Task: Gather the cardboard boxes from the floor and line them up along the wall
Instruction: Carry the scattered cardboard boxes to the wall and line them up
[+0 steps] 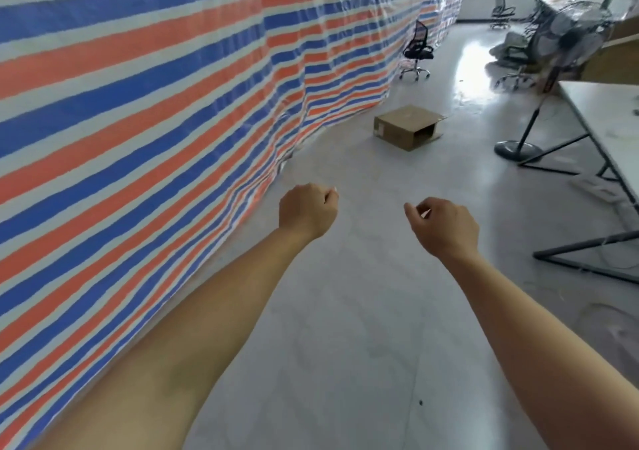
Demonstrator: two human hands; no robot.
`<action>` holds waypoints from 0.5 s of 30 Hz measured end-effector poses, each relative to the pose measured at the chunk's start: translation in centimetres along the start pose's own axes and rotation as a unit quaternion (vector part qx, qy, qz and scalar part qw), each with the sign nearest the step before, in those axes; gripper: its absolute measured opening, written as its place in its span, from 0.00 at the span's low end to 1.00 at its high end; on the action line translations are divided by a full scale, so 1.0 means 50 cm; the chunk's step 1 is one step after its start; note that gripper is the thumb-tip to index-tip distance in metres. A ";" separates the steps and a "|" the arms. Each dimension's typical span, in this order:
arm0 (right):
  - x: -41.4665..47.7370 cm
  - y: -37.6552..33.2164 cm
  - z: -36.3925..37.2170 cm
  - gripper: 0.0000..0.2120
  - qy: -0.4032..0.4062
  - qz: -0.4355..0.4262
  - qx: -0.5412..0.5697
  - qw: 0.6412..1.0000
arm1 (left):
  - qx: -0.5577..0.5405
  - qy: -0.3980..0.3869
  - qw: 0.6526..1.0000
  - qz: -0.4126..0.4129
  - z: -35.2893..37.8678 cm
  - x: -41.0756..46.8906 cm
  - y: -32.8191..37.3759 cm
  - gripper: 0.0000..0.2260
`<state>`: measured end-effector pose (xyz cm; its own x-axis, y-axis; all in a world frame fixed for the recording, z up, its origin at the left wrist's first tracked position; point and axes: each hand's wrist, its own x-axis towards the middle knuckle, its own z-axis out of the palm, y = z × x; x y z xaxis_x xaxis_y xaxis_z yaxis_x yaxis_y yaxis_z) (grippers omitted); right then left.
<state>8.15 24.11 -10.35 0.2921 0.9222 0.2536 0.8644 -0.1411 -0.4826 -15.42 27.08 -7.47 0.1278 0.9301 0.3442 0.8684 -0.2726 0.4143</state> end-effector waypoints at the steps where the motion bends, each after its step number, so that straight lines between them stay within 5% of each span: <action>1: 0.045 0.016 0.001 0.17 0.000 0.004 0.000 1.000 | -0.006 -0.003 1.000 0.002 0.026 0.042 0.010 0.22; 15: 0.750 0.222 0.194 0.16 -0.022 0.023 -0.053 0.998 | -0.060 -0.032 0.998 -0.016 0.422 0.724 0.059 0.30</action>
<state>24.70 60.62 -14.33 0.3153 0.9288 0.1945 0.8901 -0.2184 -0.4001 1.91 65.14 -11.56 0.1348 0.9518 0.2756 0.8098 -0.2661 0.5229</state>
